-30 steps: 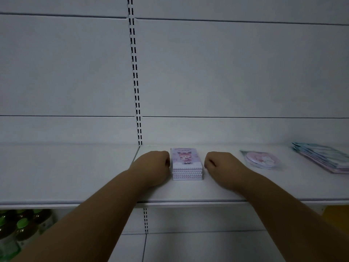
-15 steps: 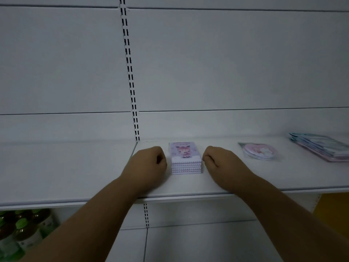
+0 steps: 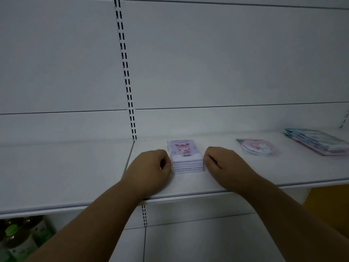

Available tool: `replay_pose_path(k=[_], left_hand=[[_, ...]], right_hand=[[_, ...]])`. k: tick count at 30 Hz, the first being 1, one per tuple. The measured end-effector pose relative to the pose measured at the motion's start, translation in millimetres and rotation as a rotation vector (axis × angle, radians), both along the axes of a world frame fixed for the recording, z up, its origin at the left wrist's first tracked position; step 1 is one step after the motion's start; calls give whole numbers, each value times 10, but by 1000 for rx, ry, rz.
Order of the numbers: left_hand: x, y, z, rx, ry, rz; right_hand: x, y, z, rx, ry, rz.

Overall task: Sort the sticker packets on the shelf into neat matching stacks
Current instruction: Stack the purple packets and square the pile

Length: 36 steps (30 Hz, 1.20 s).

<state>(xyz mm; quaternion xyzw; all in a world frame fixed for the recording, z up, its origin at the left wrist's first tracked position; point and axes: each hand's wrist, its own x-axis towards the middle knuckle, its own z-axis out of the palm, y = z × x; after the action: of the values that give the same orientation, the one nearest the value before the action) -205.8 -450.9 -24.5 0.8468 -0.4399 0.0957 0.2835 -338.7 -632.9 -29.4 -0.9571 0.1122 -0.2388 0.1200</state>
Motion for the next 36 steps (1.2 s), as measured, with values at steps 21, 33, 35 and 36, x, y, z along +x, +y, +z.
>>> replay_pose_path(k=[21, 33, 35, 36], left_hand=[[-26, -30, -5, 60, 21, 6], [-18, -23, -4, 132, -24, 2], [-16, -20, 4, 89, -2, 15], [-15, -22, 4, 60, -3, 30]], right_hand=[[-16, -61, -49, 1, -41, 15], [-11, -93, -17, 38, 56, 8], [-18, -103, -10, 82, 22, -2], [-16, -105, -6, 101, -3, -2]])
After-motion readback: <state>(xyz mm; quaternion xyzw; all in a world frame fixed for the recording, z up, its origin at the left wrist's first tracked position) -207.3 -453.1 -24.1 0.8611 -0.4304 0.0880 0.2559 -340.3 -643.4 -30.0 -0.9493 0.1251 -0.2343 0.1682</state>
